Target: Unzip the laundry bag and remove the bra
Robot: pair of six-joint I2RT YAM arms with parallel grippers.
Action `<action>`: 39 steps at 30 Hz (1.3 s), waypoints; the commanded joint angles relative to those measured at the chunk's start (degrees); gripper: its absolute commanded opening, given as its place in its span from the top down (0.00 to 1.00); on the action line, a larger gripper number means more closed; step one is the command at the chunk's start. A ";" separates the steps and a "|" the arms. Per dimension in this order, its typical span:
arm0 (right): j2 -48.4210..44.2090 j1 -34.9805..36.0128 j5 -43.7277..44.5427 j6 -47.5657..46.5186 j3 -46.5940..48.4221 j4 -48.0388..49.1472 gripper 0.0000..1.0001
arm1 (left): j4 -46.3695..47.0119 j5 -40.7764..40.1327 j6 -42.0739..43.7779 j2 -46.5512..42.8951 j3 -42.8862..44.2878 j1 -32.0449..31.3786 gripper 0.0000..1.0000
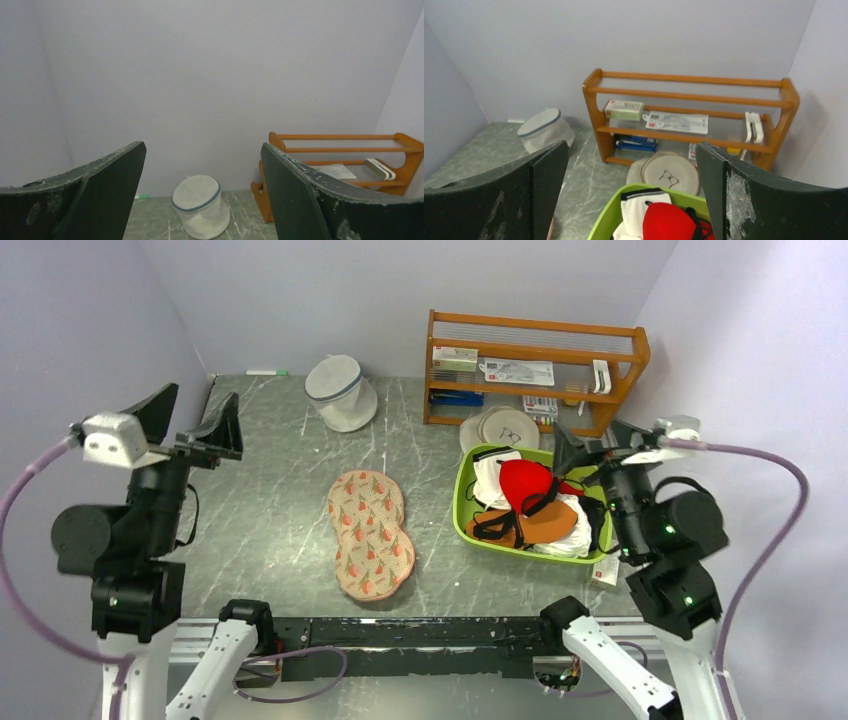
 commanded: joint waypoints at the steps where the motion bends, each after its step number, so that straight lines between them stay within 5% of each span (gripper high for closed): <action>1: 3.28 0.04 1.55 4.31 -3.43 2.67 0.00 | 3.55 3.83 -1.84 5.10 -1.85 0.15 0.03; 12: 9.63 0.08 -4.86 15.79 -19.03 10.65 0.00 | 8.88 10.34 -4.87 19.01 -6.08 0.15 0.03; 20: 17.97 0.90 -23.29 24.02 -28.81 22.05 0.00 | 10.26 9.85 -3.78 23.51 -8.84 -2.06 0.03; 28: 37.57 14.30 -32.77 27.05 -23.36 26.17 0.00 | 10.51 2.00 1.61 23.62 -10.31 -9.91 0.02; 39: 67.62 37.74 -43.07 21.21 -4.94 16.00 0.00 | 13.17 -17.45 8.01 19.10 -14.24 -18.32 0.02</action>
